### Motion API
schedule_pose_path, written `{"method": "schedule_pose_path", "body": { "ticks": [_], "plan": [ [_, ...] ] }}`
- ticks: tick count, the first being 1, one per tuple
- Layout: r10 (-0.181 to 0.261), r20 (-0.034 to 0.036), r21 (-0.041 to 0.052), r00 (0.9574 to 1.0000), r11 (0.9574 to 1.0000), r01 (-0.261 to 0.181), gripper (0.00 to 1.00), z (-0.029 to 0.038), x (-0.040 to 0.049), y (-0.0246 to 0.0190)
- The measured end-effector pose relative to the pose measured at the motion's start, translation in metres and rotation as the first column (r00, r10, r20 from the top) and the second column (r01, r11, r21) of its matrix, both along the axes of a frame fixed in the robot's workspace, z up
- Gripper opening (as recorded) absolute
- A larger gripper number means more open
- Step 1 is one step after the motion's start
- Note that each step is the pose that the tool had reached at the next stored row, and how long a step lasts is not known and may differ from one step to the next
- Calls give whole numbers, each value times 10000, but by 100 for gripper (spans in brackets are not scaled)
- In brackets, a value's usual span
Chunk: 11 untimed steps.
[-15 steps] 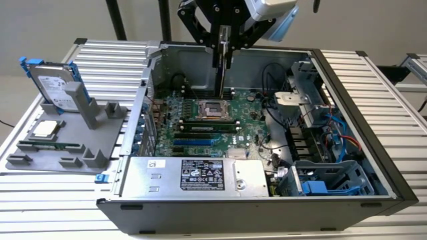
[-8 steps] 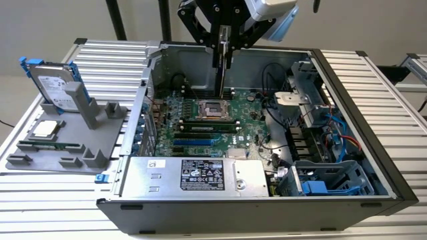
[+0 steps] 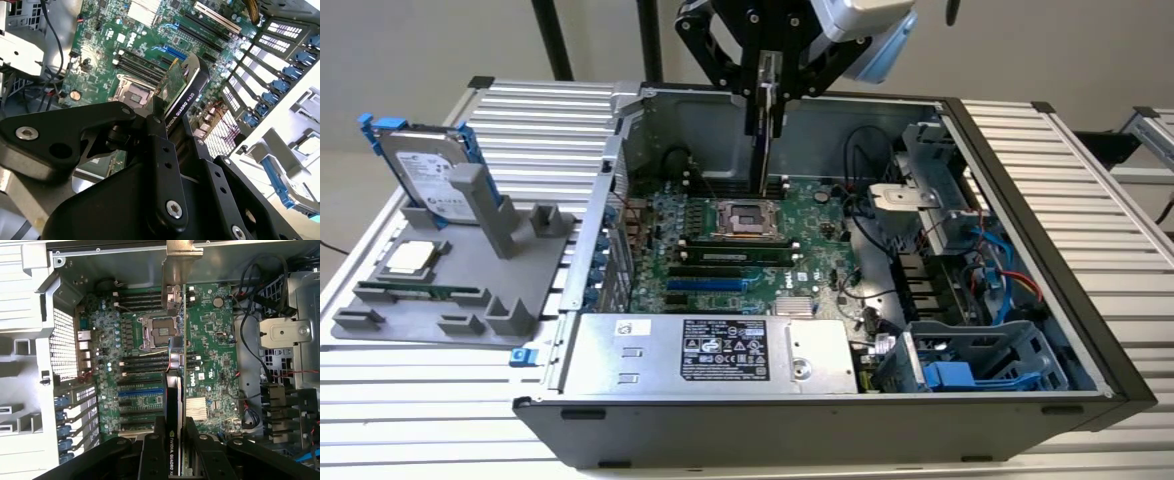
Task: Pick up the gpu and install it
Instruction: 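Insert the gpu into the slot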
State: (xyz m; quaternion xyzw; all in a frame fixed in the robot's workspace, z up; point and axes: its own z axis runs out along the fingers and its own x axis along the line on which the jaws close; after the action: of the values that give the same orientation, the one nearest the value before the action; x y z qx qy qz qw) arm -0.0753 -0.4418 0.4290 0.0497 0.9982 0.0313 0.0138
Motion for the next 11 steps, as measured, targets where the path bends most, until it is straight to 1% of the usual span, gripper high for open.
{"method": "schedule_pose_path", "body": {
  "ticks": [11],
  "plan": [
    [248, 0, 0, 9997, 9997, -248, 0, 0, 0, 0]
  ]
}}
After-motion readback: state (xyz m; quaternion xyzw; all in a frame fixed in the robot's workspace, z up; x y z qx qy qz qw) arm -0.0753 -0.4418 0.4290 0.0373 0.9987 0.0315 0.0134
